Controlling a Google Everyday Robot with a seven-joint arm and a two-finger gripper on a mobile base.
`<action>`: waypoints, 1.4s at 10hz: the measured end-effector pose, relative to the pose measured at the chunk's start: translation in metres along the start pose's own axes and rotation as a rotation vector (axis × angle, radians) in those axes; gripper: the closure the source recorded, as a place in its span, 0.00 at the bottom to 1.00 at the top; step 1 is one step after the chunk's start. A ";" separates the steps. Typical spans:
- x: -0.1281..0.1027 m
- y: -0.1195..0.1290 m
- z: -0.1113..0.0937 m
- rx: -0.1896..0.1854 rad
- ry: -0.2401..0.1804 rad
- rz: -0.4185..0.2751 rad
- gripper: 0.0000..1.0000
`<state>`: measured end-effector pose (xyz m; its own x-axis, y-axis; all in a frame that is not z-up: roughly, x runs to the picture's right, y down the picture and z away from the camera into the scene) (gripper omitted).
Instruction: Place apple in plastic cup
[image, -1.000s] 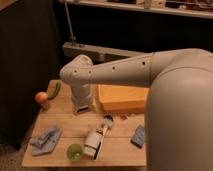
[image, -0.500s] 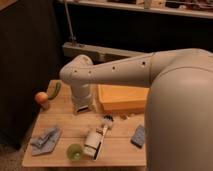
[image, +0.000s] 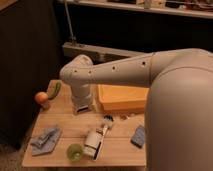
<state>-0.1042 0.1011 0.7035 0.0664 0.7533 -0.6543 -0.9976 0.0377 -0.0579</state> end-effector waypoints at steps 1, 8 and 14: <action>0.000 0.000 0.000 0.000 0.000 0.000 0.35; 0.000 0.000 0.000 0.000 0.000 0.000 0.35; -0.017 0.009 -0.012 -0.097 -0.057 -0.016 0.35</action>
<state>-0.1145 0.0804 0.7051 0.0788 0.7895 -0.6087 -0.9896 -0.0116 -0.1431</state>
